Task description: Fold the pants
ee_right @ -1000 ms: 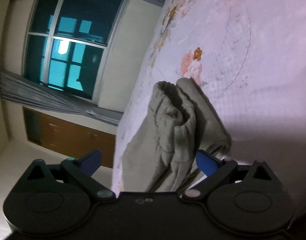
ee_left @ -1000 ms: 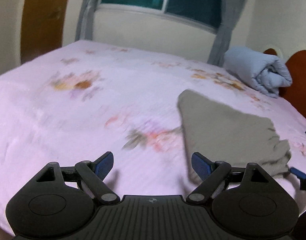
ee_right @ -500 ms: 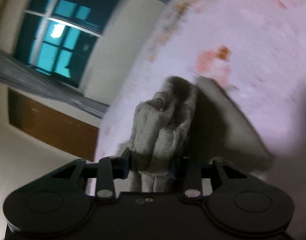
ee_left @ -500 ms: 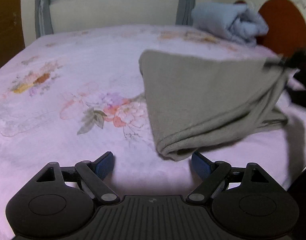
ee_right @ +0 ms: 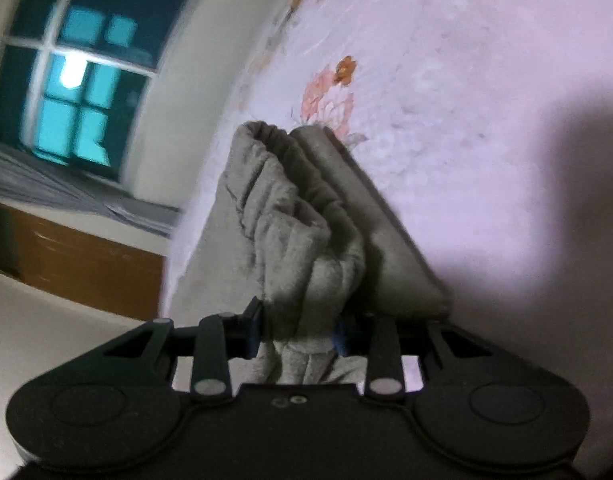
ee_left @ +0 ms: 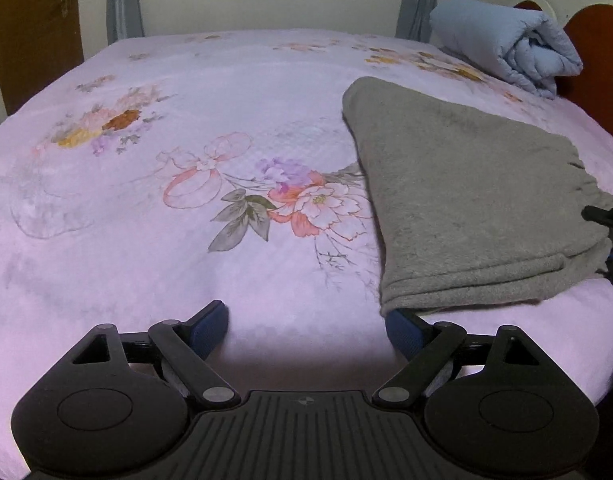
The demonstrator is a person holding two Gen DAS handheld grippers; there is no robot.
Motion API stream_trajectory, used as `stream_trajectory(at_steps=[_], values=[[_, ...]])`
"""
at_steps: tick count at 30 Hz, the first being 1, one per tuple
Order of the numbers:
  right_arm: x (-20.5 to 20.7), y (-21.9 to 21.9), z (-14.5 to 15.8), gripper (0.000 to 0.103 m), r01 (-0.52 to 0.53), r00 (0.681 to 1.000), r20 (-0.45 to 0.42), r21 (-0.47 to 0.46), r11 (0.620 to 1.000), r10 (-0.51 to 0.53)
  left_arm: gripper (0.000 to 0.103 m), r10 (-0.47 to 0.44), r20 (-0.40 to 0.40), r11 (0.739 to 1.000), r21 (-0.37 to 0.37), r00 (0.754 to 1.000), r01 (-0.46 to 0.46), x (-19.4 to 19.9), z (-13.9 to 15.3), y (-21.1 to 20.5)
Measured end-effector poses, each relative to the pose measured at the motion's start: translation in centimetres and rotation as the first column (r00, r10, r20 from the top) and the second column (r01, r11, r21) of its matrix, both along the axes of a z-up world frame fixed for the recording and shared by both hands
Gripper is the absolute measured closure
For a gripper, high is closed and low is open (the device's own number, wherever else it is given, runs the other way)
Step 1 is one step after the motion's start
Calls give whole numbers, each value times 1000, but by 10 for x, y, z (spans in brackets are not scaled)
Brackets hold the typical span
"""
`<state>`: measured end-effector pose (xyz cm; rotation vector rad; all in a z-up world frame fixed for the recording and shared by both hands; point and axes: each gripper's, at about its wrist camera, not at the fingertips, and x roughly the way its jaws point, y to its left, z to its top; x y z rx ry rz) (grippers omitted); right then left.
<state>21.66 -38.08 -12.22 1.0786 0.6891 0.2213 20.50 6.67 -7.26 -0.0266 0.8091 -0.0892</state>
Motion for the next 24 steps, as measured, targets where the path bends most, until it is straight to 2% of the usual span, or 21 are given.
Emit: stream_trajectory(at_steps=[3, 5, 7, 8, 9, 11, 13, 15, 20, 24], values=[[-1, 1, 5, 75, -5, 1000, 3, -6, 1000, 5, 15, 3, 2, 1000, -14, 1000, -3, -1, 1, 3], [0, -6, 12, 68, -21, 1000, -5, 23, 1000, 21, 15, 23, 20, 1000, 11, 1000, -24, -10, 5, 9], [-7, -18, 29, 53, -20, 999, 25, -22, 1000, 20, 14, 62, 32, 998, 1, 998, -63, -25, 8, 26], [-15, -25, 38, 30, 9, 998, 58, -55, 998, -5, 14, 80, 43, 996, -50, 996, -77, -32, 11, 37], [-22, -34, 43, 15, 37, 995, 96, -72, 997, -30, 14, 102, 57, 989, -117, 993, -95, -37, 13, 47], [-29, -56, 49, 15, 79, 985, 156, -59, 995, -69, 13, 149, 63, 960, -247, 987, -129, -36, 17, 62], [-16, -70, 43, 15, 65, 989, 137, -31, 997, -60, 13, 160, 83, 918, -378, 984, -117, -25, 21, 65], [1, -74, 37, 16, 26, 994, 111, -29, 999, -22, 12, 152, 73, 882, -461, 986, -102, -5, 21, 57], [31, -63, 18, 15, -80, 995, 51, -24, 997, 81, 10, 43, 4, 812, -583, 999, -33, 52, 5, 25], [38, -54, 18, 12, -166, 985, 45, -34, 986, 167, 10, -29, -73, 752, -658, 997, -26, 89, -20, 15]])
